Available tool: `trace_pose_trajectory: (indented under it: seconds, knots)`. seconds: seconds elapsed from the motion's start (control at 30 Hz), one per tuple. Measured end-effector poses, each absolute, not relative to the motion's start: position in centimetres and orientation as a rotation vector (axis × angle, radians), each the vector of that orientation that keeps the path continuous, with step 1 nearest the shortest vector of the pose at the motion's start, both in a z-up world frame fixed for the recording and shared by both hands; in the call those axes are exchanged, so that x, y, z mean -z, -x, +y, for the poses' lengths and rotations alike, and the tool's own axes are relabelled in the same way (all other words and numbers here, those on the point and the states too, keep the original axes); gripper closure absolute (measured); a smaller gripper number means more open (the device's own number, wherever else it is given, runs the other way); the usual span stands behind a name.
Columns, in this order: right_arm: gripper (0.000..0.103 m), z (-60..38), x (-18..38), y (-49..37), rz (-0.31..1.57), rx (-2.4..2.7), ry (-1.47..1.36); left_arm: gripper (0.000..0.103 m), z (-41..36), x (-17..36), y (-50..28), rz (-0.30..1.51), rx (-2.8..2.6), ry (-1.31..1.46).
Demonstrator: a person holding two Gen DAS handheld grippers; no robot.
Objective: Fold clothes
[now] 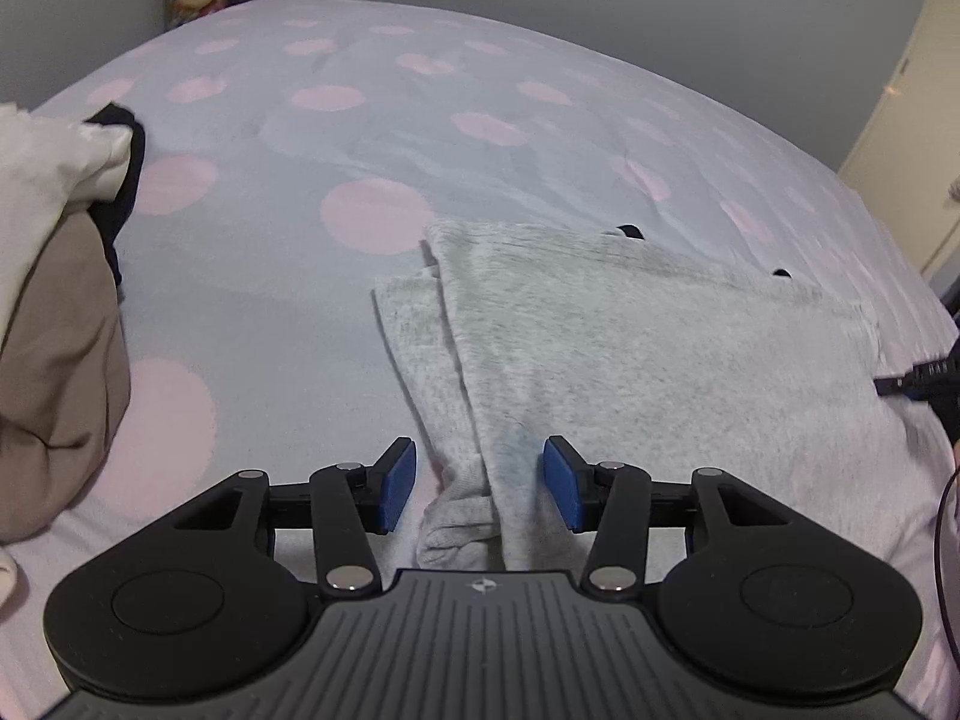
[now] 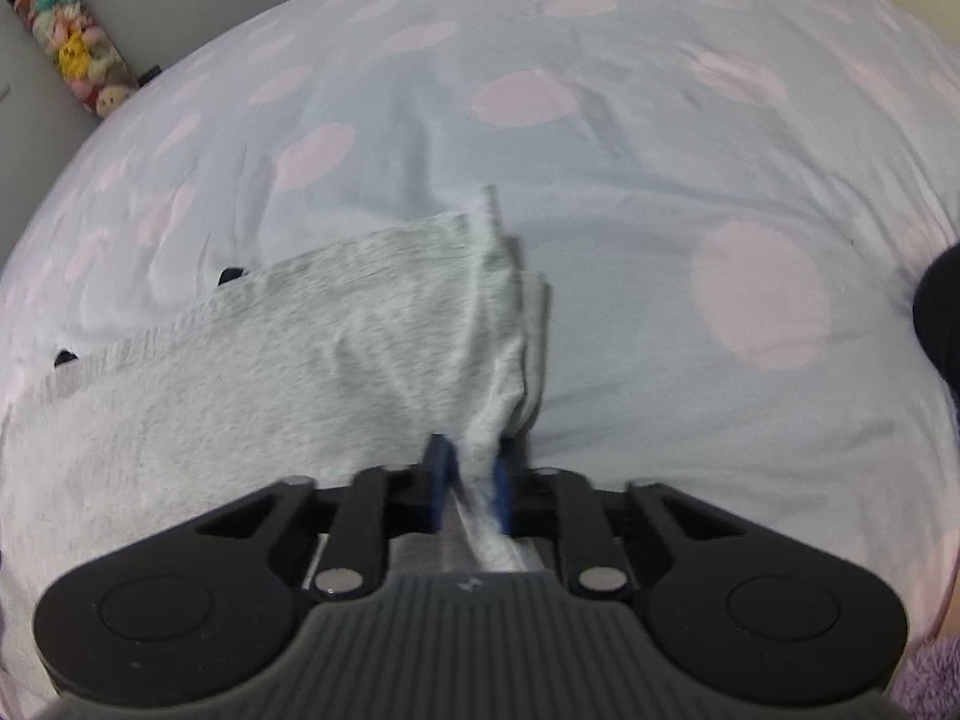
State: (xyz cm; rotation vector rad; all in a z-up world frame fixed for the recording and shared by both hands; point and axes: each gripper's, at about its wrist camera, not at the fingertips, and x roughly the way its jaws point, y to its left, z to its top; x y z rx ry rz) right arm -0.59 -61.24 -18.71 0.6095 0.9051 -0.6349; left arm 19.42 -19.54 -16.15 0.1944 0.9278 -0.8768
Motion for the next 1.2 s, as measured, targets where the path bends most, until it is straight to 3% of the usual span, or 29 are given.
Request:
trace_pose_trajectory:
  seconds: [0.37,0.7,0.93,1.2]
  knots:
    - [0.095,-58.2,10.5,-0.1,0.827,0.620,-0.608,0.058,-18.2,15.3,-20.4,0.932,0.885,-0.128]
    - [0.095,-49.2,2.5,-6.3,0.722,0.413,-0.592,0.058,-17.2,14.2,-20.6,0.906,0.915,-0.074]
    - [0.095,-42.5,2.5,-11.8,0.722,0.301,-0.575,0.060,-16.7,14.8,-21.7,0.928,0.902,-0.049]
    - [0.095,-36.2,7.9,-17.7,0.840,0.185,-0.539,0.060,-16.0,15.6,-22.8,0.942,0.884,-0.025]
